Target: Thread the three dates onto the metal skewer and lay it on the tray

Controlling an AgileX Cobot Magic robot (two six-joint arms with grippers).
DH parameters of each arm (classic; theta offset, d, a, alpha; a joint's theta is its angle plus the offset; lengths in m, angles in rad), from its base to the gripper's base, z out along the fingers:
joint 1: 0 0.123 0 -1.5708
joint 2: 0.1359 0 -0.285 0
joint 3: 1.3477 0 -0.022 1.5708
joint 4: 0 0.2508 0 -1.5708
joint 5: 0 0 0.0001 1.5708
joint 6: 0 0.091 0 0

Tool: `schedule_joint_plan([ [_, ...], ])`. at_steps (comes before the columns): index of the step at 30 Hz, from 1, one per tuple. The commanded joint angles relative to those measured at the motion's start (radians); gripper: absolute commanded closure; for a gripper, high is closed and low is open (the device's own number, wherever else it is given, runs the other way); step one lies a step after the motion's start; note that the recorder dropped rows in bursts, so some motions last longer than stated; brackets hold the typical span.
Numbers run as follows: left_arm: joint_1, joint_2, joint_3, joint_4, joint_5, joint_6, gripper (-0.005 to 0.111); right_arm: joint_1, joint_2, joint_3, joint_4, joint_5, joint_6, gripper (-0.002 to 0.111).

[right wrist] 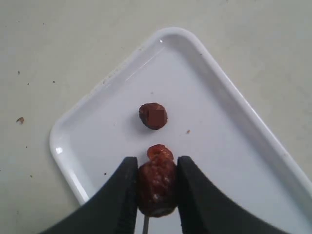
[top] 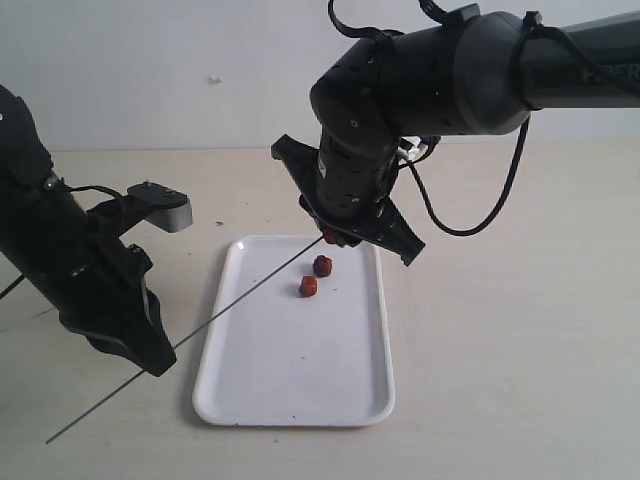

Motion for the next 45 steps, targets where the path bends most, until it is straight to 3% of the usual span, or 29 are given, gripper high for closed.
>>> schedule_joint_plan([
  [1, -0.006, -0.003, -0.006, -0.023, -0.003, -0.009, 0.107, 0.004, -0.015, -0.003, -0.010, -0.011, -0.013, 0.080],
  [30, -0.006, -0.003, -0.006, -0.066, -0.009, -0.009, 0.107, 0.004, -0.014, -0.003, -0.014, -0.023, -0.015, 0.080],
  [36, -0.044, -0.003, -0.006, -0.065, -0.014, 0.003, 0.107, 0.004, -0.014, -0.003, -0.018, -0.035, -0.015, 0.080],
  [45, -0.046, -0.001, -0.049, -0.062, -0.007, -0.023, 0.107, 0.004, -0.014, -0.003, -0.018, -0.031, -0.021, 0.080],
])
